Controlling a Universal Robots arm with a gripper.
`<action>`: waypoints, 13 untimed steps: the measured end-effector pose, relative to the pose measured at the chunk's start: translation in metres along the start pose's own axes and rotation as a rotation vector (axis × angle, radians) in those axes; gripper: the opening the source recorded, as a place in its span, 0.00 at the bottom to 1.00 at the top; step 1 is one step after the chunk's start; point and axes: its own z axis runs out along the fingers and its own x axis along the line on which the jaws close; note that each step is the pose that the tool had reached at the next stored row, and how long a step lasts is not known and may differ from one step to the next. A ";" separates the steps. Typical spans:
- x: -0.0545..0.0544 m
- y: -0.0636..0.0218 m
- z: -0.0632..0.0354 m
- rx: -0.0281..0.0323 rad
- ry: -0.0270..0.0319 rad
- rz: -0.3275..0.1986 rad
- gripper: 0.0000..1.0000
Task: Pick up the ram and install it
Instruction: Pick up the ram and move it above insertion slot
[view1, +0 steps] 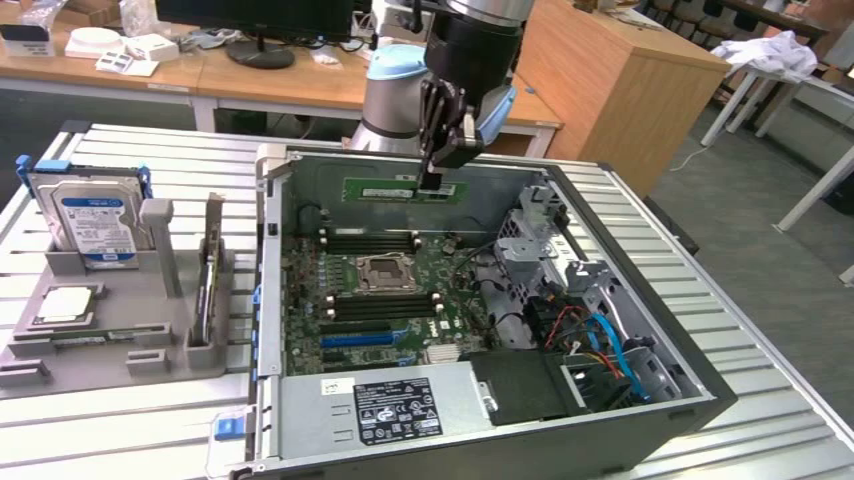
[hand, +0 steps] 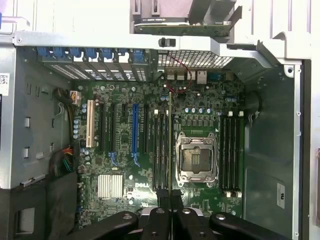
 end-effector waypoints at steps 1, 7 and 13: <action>0.000 0.0000 0.0016 0.0001 0.0000 0.000 0.12; 0.000 -0.0004 0.0112 0.0003 -0.0001 0.000 0.12; 0.000 -0.0007 0.0190 0.0003 0.0000 0.000 0.12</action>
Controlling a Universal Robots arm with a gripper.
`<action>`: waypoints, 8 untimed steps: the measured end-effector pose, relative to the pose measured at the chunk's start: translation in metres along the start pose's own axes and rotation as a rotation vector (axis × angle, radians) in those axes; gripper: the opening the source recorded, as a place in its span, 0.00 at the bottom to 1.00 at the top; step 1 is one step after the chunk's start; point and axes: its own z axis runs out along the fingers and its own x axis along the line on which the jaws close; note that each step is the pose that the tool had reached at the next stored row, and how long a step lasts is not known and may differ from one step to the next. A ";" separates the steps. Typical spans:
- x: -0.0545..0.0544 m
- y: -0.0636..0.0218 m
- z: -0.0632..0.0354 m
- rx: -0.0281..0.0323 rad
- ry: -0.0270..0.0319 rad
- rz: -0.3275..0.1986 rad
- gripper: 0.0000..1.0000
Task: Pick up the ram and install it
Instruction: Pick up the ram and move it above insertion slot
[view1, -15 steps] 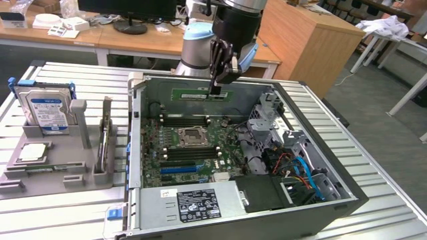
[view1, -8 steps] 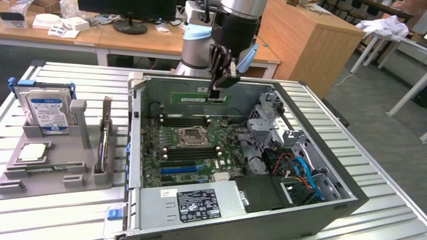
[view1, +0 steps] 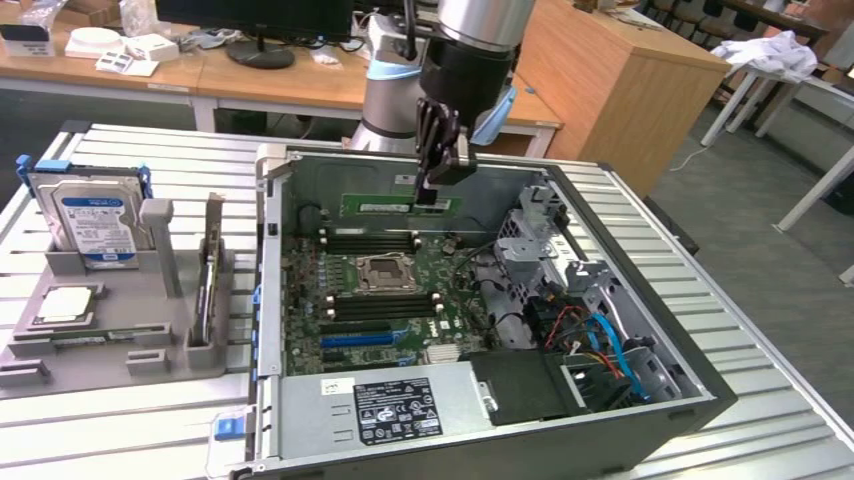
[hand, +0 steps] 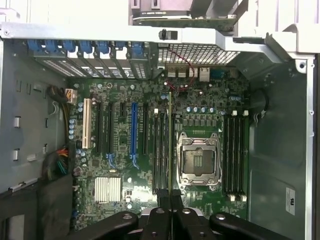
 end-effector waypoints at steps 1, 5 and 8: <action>0.000 0.0000 0.0013 0.0000 0.0000 0.000 0.12; 0.000 -0.0002 0.0066 0.0001 -0.0001 0.000 0.12; 0.000 -0.0004 0.0105 0.0001 -0.0001 0.000 0.12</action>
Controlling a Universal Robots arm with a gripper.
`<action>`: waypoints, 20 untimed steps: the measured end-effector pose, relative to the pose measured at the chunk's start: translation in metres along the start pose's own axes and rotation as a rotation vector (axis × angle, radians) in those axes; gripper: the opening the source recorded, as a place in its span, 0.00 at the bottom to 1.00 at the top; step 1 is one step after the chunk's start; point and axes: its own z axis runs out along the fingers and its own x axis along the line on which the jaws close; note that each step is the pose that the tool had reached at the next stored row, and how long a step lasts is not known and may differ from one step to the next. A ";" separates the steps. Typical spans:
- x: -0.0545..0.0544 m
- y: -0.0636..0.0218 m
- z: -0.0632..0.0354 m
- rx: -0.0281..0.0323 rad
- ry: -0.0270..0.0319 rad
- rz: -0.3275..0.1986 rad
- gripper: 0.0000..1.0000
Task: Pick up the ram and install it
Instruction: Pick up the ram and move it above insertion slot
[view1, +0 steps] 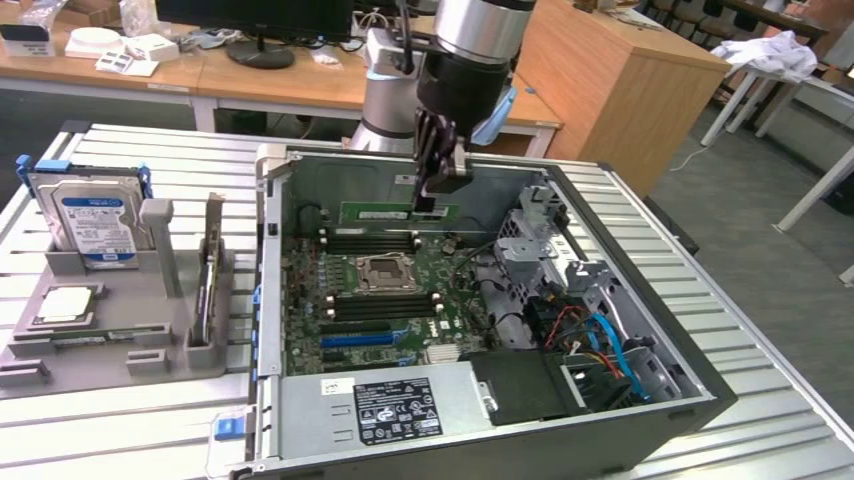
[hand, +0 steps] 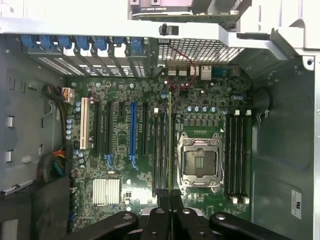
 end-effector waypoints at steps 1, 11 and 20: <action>0.000 -0.0001 0.0015 0.0000 -0.0001 0.000 0.12; 0.000 -0.0006 0.0155 0.0001 0.0000 0.000 0.12; 0.000 -0.0007 0.0184 0.0004 -0.0004 0.014 0.12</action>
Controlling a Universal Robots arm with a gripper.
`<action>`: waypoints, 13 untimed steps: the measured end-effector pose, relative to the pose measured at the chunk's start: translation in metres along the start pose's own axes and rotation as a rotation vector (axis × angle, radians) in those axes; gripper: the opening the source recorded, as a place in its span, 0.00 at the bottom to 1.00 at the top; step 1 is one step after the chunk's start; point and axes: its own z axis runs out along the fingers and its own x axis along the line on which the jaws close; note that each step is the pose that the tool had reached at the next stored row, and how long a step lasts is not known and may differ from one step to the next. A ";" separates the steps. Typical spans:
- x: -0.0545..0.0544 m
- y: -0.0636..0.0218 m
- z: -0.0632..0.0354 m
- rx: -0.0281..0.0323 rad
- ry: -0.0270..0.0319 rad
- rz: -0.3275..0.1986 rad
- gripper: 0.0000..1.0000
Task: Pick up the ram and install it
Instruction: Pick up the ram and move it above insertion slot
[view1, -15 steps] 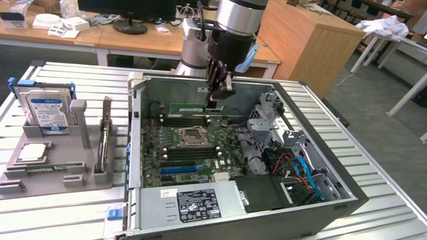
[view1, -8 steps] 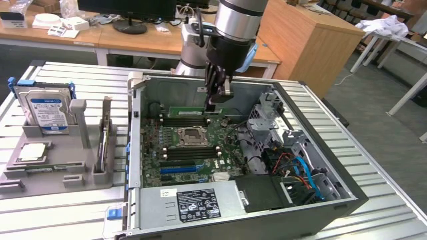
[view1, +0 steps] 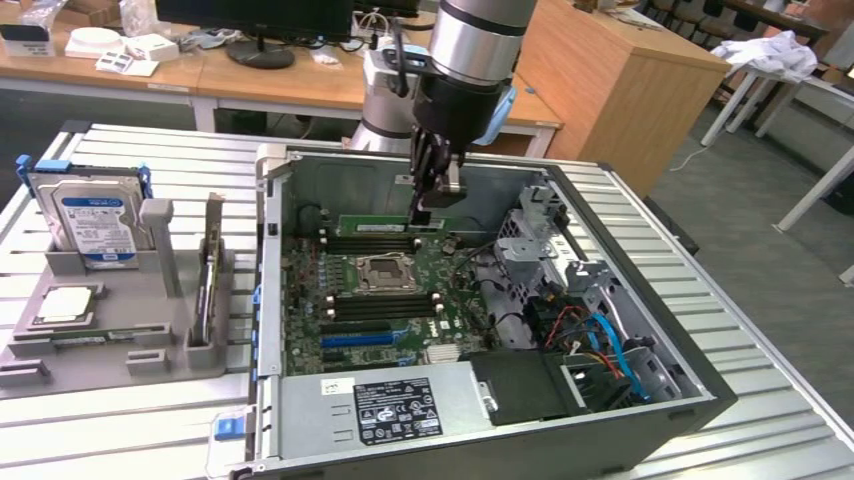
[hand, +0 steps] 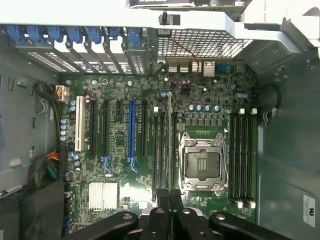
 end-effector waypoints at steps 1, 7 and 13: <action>0.000 0.0000 0.0001 0.0000 -0.0001 0.007 0.12; 0.000 -0.0005 0.0002 0.0002 -0.0005 0.009 0.12; 0.000 -0.0045 0.0001 0.0000 -0.0003 0.009 0.12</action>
